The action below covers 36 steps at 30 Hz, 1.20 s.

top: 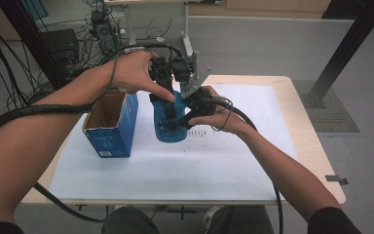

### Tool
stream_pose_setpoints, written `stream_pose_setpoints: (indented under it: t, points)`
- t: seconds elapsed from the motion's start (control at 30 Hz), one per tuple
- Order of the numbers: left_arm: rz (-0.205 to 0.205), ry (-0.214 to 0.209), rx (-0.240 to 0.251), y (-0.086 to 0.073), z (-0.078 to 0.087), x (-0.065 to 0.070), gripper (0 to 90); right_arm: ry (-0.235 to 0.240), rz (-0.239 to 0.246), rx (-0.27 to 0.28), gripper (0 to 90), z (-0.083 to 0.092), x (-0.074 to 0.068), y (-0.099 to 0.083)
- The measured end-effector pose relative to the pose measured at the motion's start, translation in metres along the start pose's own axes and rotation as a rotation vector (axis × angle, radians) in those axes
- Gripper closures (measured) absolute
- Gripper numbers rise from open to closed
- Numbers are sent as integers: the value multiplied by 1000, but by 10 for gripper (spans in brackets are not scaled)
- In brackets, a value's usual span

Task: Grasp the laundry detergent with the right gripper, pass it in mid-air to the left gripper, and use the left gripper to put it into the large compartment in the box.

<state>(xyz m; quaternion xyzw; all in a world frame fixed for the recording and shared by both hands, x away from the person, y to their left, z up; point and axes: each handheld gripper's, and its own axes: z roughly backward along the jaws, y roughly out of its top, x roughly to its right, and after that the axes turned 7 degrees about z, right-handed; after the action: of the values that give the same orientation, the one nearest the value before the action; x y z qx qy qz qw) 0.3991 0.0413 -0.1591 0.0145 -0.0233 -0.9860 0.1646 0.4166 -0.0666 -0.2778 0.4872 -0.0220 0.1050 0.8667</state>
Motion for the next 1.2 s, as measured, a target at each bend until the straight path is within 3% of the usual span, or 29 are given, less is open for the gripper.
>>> stream_pose_setpoints:
  t: [1.2]
  points:
    - [-10, 9, 11, -1, 6, 3, 52, 1, -23, 19, 438, 0, 0, 1]
